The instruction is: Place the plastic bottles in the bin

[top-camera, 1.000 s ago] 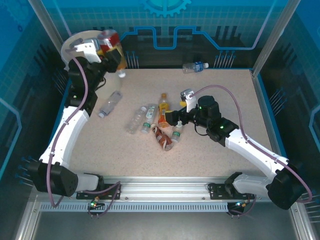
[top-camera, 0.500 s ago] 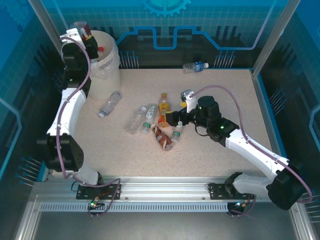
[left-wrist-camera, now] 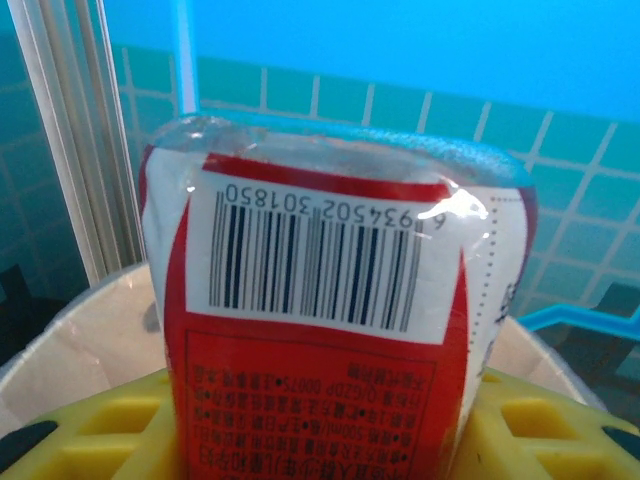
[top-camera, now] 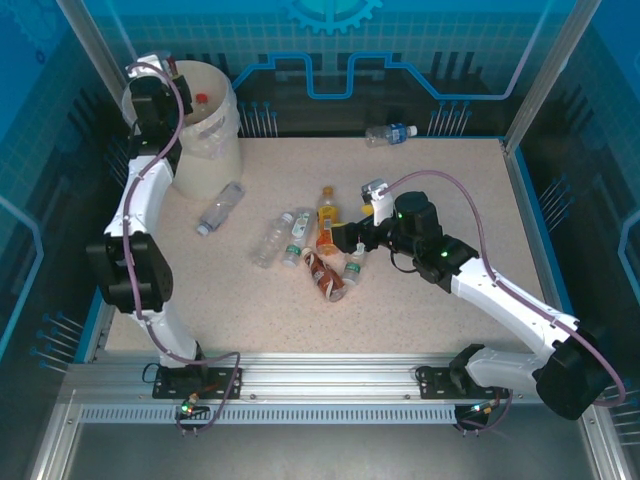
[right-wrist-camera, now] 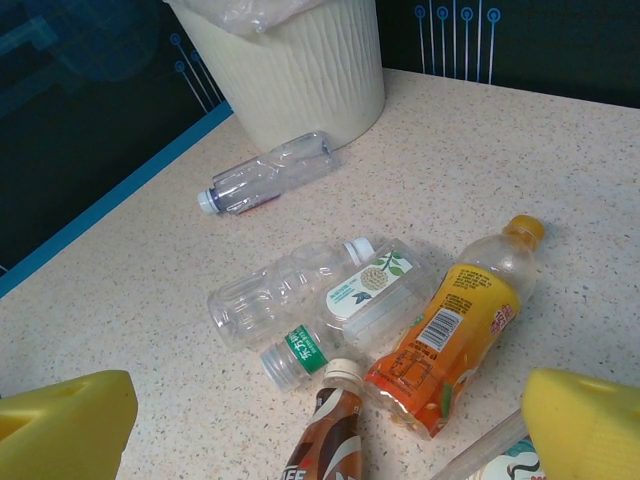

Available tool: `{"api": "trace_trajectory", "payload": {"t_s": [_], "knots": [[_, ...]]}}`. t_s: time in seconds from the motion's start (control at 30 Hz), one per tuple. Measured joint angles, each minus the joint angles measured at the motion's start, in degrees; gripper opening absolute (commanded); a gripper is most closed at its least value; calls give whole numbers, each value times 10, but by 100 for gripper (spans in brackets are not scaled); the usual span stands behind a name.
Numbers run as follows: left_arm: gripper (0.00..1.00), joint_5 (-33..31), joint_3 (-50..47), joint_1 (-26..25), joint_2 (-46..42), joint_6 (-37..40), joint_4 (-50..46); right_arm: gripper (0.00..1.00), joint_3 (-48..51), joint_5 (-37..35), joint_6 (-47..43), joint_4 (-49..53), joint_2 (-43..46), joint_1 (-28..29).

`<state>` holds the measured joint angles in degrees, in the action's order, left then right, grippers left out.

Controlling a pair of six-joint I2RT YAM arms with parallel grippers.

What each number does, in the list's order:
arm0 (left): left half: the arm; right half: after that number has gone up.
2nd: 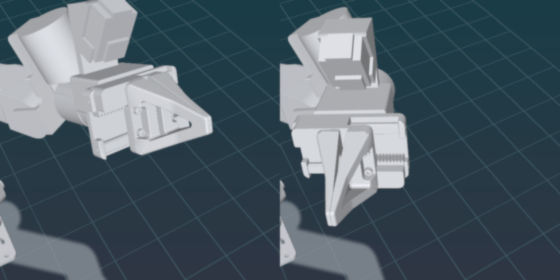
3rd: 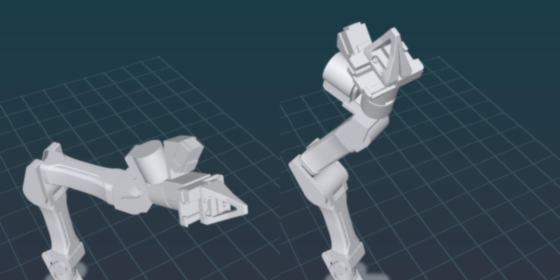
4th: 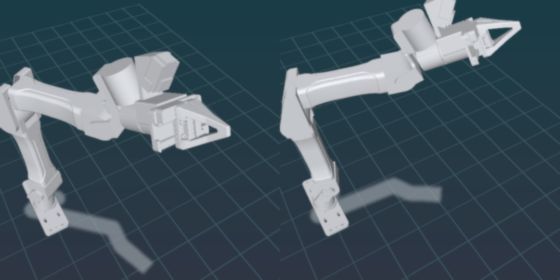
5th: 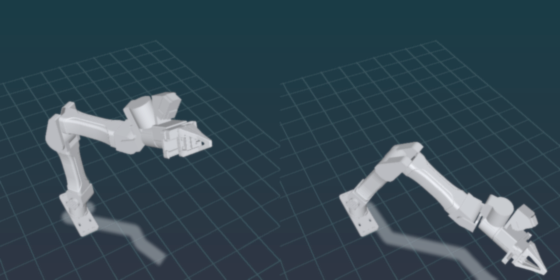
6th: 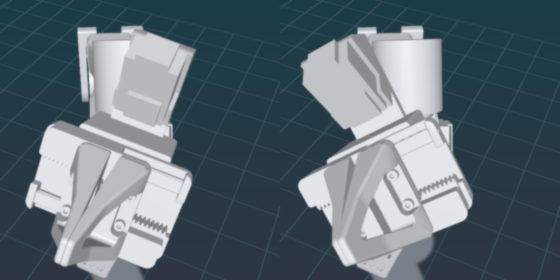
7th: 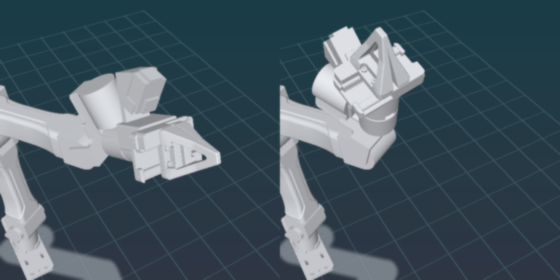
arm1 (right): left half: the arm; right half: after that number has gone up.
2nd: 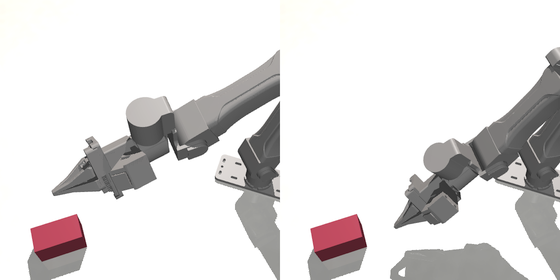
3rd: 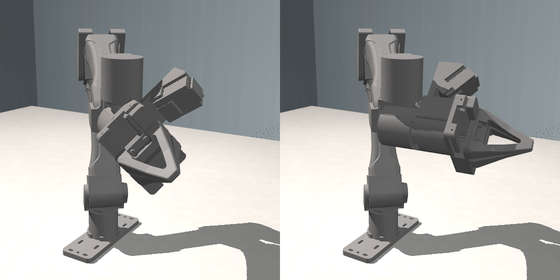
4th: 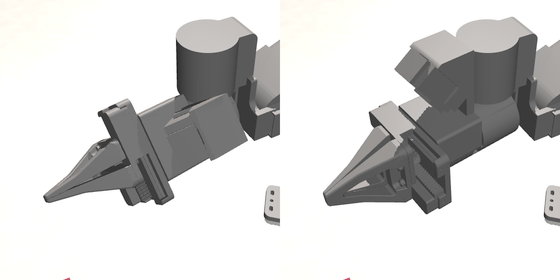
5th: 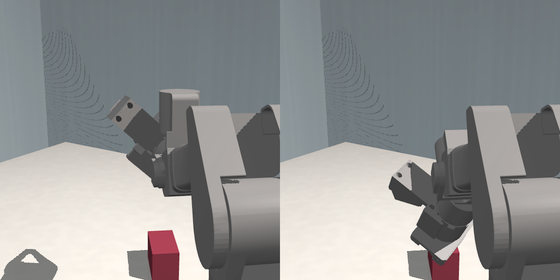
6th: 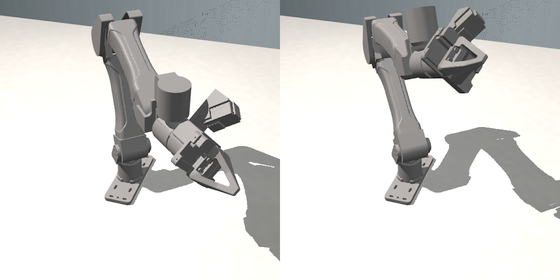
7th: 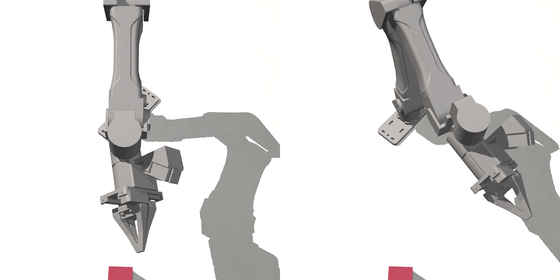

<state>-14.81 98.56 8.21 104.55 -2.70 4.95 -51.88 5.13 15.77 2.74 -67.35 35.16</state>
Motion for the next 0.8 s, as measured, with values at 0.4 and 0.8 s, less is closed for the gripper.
{"api": "trace_trajectory", "payload": {"t_s": [0.4, 0.8], "knots": [[96, -17, 99, 15, 91, -33, -117, 100, 0, -9, 0, 24, 5, 1], [99, -12, 135, 9, 75, -76, -184, 100, 0, -64, 17, 24, 7, 1]]}}
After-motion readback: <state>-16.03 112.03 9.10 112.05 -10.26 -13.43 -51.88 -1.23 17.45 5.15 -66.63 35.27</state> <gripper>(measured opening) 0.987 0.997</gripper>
